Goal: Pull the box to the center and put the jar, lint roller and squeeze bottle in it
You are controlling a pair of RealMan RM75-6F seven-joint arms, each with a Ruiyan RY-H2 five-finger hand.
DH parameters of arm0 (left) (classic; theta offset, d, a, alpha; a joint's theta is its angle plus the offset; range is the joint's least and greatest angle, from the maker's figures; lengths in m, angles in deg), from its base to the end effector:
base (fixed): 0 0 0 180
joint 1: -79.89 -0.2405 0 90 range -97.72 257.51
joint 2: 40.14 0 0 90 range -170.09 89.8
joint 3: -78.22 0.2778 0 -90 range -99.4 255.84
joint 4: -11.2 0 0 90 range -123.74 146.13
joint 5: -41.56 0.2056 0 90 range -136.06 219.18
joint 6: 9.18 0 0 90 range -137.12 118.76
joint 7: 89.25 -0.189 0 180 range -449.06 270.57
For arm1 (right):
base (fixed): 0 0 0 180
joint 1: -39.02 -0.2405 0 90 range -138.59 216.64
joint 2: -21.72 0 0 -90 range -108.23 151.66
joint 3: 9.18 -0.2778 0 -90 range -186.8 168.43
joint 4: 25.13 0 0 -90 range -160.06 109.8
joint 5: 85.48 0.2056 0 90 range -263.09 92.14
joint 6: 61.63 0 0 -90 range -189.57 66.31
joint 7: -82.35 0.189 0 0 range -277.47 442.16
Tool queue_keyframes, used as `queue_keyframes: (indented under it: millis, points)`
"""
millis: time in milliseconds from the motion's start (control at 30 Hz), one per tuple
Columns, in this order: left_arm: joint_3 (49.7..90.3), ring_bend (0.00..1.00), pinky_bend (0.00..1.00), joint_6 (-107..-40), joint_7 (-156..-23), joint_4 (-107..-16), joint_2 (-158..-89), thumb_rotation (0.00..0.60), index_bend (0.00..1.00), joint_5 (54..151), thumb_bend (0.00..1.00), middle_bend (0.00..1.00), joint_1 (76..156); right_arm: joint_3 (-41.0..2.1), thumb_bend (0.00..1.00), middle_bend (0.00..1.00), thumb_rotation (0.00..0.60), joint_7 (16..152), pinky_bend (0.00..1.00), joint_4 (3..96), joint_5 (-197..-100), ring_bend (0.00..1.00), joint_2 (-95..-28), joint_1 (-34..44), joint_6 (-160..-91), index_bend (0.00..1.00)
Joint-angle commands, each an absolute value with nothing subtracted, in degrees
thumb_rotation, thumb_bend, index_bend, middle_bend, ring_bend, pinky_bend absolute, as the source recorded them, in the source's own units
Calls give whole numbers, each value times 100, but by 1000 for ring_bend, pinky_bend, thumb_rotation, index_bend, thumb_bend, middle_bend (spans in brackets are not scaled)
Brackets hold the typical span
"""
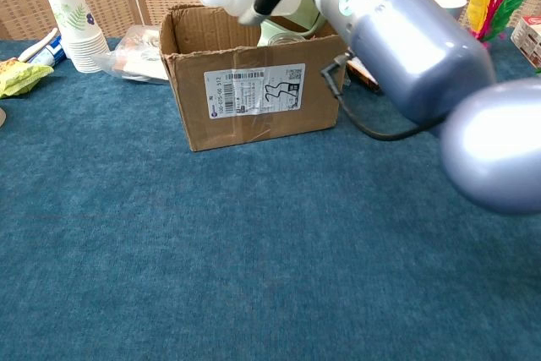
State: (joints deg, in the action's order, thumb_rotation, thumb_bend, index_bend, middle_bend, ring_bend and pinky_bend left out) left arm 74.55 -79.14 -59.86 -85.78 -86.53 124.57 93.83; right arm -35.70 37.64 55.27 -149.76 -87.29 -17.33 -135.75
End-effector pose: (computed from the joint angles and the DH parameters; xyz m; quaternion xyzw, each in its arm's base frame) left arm -0.3141 0.2771 0.2366 -0.5671 -0.5098 -0.4239 0.4886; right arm 0.0283 -0.4158 -0.0237 0.6501 -0.2315 0.5199 0.5035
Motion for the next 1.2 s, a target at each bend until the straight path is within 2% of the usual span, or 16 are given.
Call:
queue_keyframes:
  millis: [33, 333, 600, 700, 767, 867, 967, 1033, 1200]
  points:
    - [7455, 0, 88, -7911, -5974, -8571, -8652, 600, 0, 12453, 50, 0, 9383, -3751, 317, 397, 600, 3715, 392, 5496, -14723, 295, -8881, -1820, -13601, 498]
    - [7456, 0, 88, -7862, -5963, -8541, -8663, 600, 0, 12434, 50, 0, 9404, -4042, 318, 397, 600, 3743, 392, 5412, -14125, 291, -9244, -1945, -13642, 496]
    - [7454, 0, 88, -7847, -5987, -8548, -8666, 600, 0, 12415, 50, 0, 9411, -4073, 304, 393, 600, 3818, 392, 5439, -13907, 282, -9471, -2025, -13675, 485]
    - [7456, 0, 88, -7869, -5967, -8548, -8657, 600, 0, 12423, 50, 0, 9398, -4095, 231, 346, 600, 3836, 382, 5446, -13809, 235, -9509, -2031, -13675, 356]
    - [7454, 0, 89, -7882, -5954, -8541, -8653, 600, 0, 12421, 50, 0, 9391, -4138, 163, 265, 600, 3923, 360, 5513, -13714, 188, -9508, -2001, -13646, 208]
    - [7455, 0, 89, -7880, -5926, -8529, -8649, 600, 0, 12419, 50, 0, 9388, -4186, 89, 156, 600, 4068, 335, 5625, -13665, 138, -9431, -1956, -13596, 103]
    - [7455, 0, 88, -7888, -5916, -8523, -8648, 600, 0, 12430, 50, 0, 9386, -4154, 51, 59, 600, 4265, 300, 5712, -13799, 81, -9285, -1903, -13544, 37]
    - [7455, 0, 88, -7887, -5922, -8523, -8651, 600, 0, 12430, 50, 0, 9388, -4142, 56, 28, 600, 4411, 283, 5789, -13871, 57, -9189, -1859, -13519, 21]
    - [7457, 0, 89, -7867, -5970, -8537, -8662, 600, 0, 12416, 50, 0, 9396, -4106, 55, 5, 600, 4787, 266, 6186, -14248, 38, -8833, -1697, -13612, 6]
